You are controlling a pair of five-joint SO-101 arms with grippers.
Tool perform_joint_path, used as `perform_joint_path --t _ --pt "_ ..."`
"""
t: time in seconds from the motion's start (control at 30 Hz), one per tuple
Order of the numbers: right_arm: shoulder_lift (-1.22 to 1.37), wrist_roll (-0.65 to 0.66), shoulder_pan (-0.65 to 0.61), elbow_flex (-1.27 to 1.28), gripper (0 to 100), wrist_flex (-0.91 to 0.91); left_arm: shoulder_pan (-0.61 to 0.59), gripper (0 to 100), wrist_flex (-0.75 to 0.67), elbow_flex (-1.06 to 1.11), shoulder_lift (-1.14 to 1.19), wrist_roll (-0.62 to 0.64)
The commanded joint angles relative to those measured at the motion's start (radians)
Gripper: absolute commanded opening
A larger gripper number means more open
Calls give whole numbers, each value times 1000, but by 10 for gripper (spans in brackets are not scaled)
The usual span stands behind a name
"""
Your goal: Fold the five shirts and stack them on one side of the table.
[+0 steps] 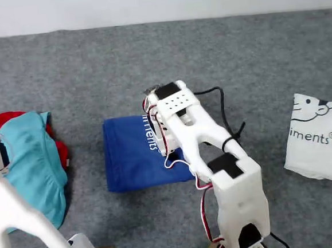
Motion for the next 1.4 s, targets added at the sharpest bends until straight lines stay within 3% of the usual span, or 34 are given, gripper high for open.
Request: perform_joint_path --t 0.0,0.23,0.37,0.7,1.1,1.23,1.37 --pt "38 -12 -10 -57 350 -51 5 8 -43 -5 -28 3" --pt "140 12 -62 -58 159 -70 8 8 -55 -5 -28 3" --pt "156 144 -62 -58 13 -64 8 8 -61 -5 -28 3" --pt "142 238 27 -255 10 203 8 8 -77 -5 -28 5" --pt "94 939 384 -373 10 127 8 8 -77 -5 -28 0" --pt "94 1137 386 -460 10 -2 9 8 -77 -5 -28 0" --pt "94 1186 300 -474 10 -125 9 8 -77 -5 -28 0"
